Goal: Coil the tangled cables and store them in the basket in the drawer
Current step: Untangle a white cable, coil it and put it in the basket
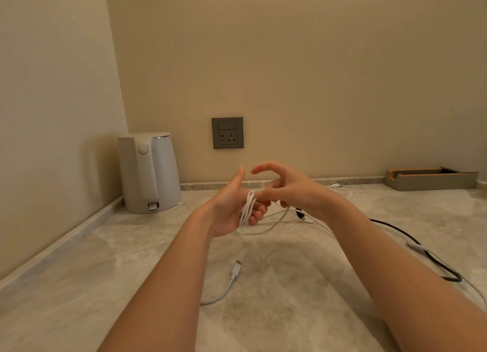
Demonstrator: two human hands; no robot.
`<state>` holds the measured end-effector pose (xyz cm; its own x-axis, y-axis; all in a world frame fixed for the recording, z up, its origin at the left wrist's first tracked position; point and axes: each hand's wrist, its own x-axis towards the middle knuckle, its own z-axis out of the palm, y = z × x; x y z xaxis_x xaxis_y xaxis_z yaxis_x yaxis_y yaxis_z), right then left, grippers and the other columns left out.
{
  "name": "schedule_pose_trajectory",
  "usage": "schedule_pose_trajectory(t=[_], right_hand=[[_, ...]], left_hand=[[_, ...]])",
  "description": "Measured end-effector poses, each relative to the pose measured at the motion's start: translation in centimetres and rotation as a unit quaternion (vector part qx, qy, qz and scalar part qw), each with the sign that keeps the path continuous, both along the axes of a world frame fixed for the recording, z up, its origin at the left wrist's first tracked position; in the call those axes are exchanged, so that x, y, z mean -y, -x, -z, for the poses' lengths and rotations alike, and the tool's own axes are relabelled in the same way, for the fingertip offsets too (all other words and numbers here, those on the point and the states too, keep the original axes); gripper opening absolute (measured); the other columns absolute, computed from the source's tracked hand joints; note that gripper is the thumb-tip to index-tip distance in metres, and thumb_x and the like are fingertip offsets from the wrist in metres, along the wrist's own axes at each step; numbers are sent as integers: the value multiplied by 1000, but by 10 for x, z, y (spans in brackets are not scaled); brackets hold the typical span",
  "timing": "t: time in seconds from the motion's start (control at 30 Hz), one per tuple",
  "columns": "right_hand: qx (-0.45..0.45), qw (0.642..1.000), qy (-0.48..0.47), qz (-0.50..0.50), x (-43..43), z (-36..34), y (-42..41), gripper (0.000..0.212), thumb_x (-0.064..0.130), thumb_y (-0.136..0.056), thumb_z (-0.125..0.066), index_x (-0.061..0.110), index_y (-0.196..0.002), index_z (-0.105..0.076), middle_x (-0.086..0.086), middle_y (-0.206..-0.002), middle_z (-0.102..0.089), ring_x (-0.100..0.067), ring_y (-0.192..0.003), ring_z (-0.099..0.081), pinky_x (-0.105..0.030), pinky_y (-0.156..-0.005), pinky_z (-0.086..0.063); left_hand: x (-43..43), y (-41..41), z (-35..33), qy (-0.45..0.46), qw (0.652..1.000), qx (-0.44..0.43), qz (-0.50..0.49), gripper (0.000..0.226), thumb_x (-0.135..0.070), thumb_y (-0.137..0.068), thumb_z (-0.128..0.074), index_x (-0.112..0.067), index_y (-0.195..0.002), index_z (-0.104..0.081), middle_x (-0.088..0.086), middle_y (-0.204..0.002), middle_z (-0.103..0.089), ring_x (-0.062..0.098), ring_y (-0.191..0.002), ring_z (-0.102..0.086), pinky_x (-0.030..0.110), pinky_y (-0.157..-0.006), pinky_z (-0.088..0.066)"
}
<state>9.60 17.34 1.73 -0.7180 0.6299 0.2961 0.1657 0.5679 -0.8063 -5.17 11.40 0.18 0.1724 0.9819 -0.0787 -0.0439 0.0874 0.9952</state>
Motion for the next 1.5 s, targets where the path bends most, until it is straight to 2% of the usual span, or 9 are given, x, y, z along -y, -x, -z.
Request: schedule_pose_trajectory(t=[0.27, 0.43, 0.63, 0.73, 0.8, 1.03, 1.13, 1.3, 1.5], right_hand=[[-115, 981, 150, -43, -21, 22, 4, 39, 10, -85, -67, 24, -120, -55, 4, -60, -51, -12, -61, -46, -28, -65, -36], [-159, 967, 199, -22, -19, 31, 13, 17, 19, -96, -52, 16, -109, -61, 8, -50, -50, -4, -50, -43, -22, -61, -34], [-190, 941, 280, -13, -17, 43, 33, 54, 51, -96, -35, 22, -64, -66, -3, -68, -45, -18, -64, -44, -34, -79, -45], [-170, 939, 295, -54, -17, 48, 36, 54, 64, -86, -37, 22, -71, -66, -8, -78, -49, -26, -81, -53, -42, -95, -46], [-129, 946, 288, -69, -14, 50, 35, 53, 60, -88, -37, 13, -83, -61, -7, -73, -57, -21, -73, -59, -35, -88, -48], [-138, 950, 270, -72, -10, 43, 29, 39, 29, -100, -42, 13, -65, -45, -2, -62, -60, -17, -69, -62, -33, -86, -46], [-195, 932, 302, -56, -17, 36, 20, 34, 29, -100, -42, 13, -70, -44, 4, -51, -39, -11, -46, -40, -25, -59, -45], [-60, 990, 32, 121, -24, 34, 11, 35, 27, -96, -51, 16, -64, -55, 7, -50, -30, -10, -45, -24, -20, -44, -23], [224, 942, -218, 122, 1, 36, 37, 26, 28, -95, -53, 12, -83, -70, 1, -77, -61, -16, -71, -55, -31, -68, -45]], left_hand=[[3, -3, -2, 5, 997, -21, 74, 61, -64, -88, -30, -8, -72, -49, -6, -47, -39, 3, -37, -34, 13, -37, -28], [-1, -5, 2, -32, 998, -34, 48, 34, -30, -99, -40, -11, -72, -46, -12, -41, -30, -1, -32, -25, 11, -34, -21], [-4, 1, 2, -59, 998, 28, -4, 35, -23, -102, -35, -12, -70, -44, -12, -38, -29, -1, -29, -24, 11, -33, -20], [-6, 7, -1, -71, 990, 120, -23, 36, -21, -102, -32, -9, -70, -44, -11, -36, -29, -1, -27, -26, 11, -30, -22], [-7, 11, -3, -87, 975, 200, -39, 36, -20, -102, -31, -8, -71, -43, -11, -34, -30, -1, -25, -27, 11, -29, -22], [-8, 35, -2, -99, 928, 345, -100, 36, -21, -102, -32, -11, -69, -44, -11, -34, -32, 2, -25, -32, 11, -29, -26], [-8, 41, 0, -91, 917, 367, -127, 39, -20, -102, -32, -12, -66, -45, -10, -33, -31, 2, -25, -32, 10, -29, -26], [-8, 41, 0, -83, 908, 389, -132, 44, -20, -102, -33, -12, -62, -47, -11, -33, -30, 2, -25, -31, 11, -29, -25], [-9, 39, 1, -92, 891, 412, -167, 34, -24, -102, -37, -11, -72, -47, -10, -37, -36, 1, -29, -38, 12, -32, -33]])
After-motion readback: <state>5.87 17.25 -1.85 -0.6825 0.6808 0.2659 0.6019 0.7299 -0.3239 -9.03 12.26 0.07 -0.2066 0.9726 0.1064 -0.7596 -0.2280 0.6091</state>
